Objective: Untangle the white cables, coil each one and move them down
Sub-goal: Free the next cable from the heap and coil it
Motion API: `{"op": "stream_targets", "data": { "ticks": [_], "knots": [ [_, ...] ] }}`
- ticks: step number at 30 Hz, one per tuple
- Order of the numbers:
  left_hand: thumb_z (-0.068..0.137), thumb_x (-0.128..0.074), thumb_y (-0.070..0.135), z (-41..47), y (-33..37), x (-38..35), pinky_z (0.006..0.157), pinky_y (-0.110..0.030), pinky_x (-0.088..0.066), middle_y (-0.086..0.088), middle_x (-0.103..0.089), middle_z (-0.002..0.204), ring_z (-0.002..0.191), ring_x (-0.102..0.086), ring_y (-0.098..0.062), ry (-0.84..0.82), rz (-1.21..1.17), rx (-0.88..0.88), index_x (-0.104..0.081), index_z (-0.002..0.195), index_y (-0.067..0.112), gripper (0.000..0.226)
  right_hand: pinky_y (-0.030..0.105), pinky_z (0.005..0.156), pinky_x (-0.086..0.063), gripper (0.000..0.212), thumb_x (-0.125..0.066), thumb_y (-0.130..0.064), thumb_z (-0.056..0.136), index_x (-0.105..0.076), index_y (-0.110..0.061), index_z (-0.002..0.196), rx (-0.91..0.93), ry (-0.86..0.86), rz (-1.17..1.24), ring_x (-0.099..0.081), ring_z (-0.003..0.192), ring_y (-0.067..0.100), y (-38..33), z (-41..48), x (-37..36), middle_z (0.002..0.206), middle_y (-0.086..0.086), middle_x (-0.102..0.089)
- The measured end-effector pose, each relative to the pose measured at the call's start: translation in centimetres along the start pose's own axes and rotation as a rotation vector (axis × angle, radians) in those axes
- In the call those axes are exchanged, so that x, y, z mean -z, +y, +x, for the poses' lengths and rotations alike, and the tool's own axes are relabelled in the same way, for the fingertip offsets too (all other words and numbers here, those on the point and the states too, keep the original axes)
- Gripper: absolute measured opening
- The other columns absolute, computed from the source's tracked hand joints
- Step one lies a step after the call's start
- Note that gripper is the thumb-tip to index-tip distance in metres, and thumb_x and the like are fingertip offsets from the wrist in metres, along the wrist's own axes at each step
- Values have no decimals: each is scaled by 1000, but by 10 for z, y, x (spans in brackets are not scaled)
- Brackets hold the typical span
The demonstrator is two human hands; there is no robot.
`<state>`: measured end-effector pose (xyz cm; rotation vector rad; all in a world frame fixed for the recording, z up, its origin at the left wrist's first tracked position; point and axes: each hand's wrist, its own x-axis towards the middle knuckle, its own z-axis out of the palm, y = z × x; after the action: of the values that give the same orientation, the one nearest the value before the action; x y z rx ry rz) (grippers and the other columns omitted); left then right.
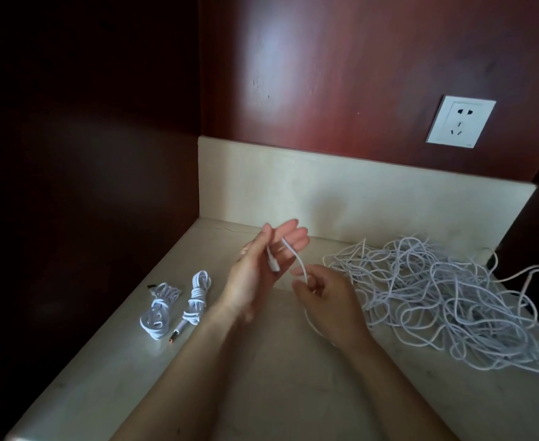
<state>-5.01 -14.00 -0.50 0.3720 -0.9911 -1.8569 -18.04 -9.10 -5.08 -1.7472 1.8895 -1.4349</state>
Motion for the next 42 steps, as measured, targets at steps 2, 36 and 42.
{"op": "stream_targets", "data": {
  "ticks": [2,36,42],
  "knots": [
    [86,-43,44,0,3,0,102,-37,-46,-4,-71,116,112,-65,-19,43,-66,-94,-64,117,17,46,28,65,-48,18,-65,-27,72,-71,-33,87,1,-56,-182,-56,63,4,-3,-6,6,65,-20,-60],
    [104,-32,30,13,6,15,65,-27,-45,2,-42,73,58,-44,-13,243,-210,-80,-43,72,19,36,26,67,-47,42,-33,-57,90,-68,-36,103,293,-180,-435,-64,82,7,1,-15,11,89,-14,-72],
    [107,-25,34,9,1,24,47,-22,-29,1,-45,75,47,-30,-10,327,344,-269,-48,77,16,42,17,56,-34,34,-49,-56,84,-58,-25,72,249,-217,-451,-54,64,4,4,-11,21,64,-10,-57]
  ]
}}
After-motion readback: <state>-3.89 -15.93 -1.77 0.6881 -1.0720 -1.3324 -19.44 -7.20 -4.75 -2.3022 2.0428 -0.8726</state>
